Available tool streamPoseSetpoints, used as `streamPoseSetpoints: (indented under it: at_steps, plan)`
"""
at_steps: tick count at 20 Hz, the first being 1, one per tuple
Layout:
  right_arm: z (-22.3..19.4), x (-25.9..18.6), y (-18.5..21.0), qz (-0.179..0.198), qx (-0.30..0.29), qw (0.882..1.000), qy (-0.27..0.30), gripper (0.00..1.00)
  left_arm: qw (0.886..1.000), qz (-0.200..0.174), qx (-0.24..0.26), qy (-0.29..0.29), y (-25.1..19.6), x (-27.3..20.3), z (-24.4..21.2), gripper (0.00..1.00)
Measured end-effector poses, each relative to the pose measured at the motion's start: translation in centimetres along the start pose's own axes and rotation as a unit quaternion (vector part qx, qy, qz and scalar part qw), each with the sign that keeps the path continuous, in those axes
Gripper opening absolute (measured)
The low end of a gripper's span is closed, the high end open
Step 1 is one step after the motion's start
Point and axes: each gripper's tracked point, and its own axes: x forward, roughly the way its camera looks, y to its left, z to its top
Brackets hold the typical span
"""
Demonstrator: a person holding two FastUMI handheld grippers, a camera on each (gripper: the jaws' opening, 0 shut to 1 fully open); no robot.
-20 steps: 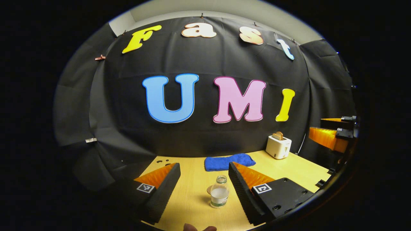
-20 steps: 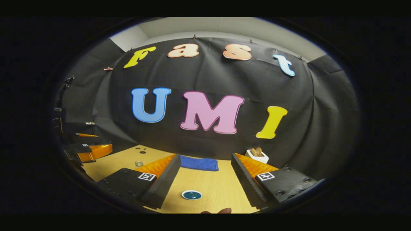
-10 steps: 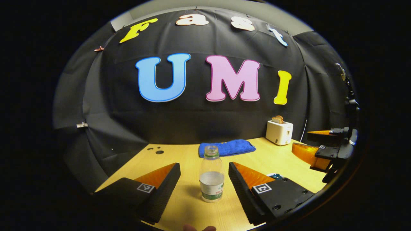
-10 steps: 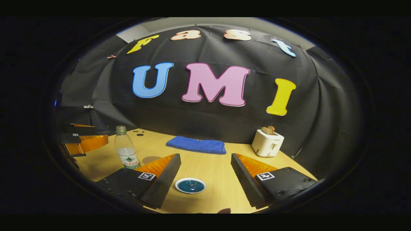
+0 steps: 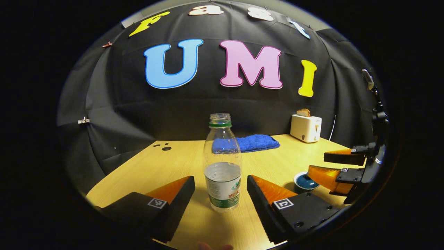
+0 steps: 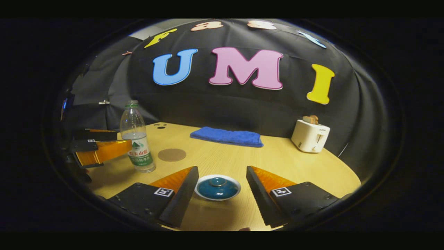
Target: Open the teacup lid with one hand, grasp the water bottle and pour water into the teacup with the other hand; after pouring, place the water bottle on the coaster and then close the teacup lid.
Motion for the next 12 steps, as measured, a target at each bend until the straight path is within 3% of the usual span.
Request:
streamPoseSetpoints:
  at_steps: [1, 2, 3, 6, 8, 10, 12]
  plan:
    - [-0.3, 0.2, -0.1, 0.001, 0.0, 1.0, 0.003, 0.86, 1.0, 0.0, -0.002, 0.0, -0.1, 0.2, -0.2, 0.95]
    - [-0.5, 0.4, -0.2, 0.003, 0.002, 1.0, 0.005, 0.78, 1.0, 0.0, -0.003, 0.002, -0.1, 0.4, -0.4, 0.95]
    - [-0.7, 0.7, -0.2, 0.005, 0.006, 1.0, 0.007, 0.78, 1.0, 0.001, -0.003, 0.005, -0.1, 0.5, -0.7, 0.95]
    - [-1.9, 1.3, 0.1, 0.011, 0.018, 1.0, 0.021, 0.58, 1.0, 0.002, -0.004, 0.009, -0.1, 1.0, -1.2, 0.96]
    - [-1.9, 1.4, 0.1, 0.013, 0.024, 0.999, 0.018, 0.51, 1.0, -0.001, -0.008, 0.012, -0.3, 1.3, -1.5, 0.95]
    - [-2.1, 1.4, 0.1, 0.021, 0.032, 0.999, 0.02, 0.5, 1.0, 0.0, -0.011, 0.014, -0.4, 1.4, -1.8, 0.96]
    - [-1.9, 1.5, 0.2, 0.028, 0.034, 0.999, 0.018, 0.34, 1.0, 0.001, -0.013, 0.016, -0.4, 1.7, -2.1, 0.95]
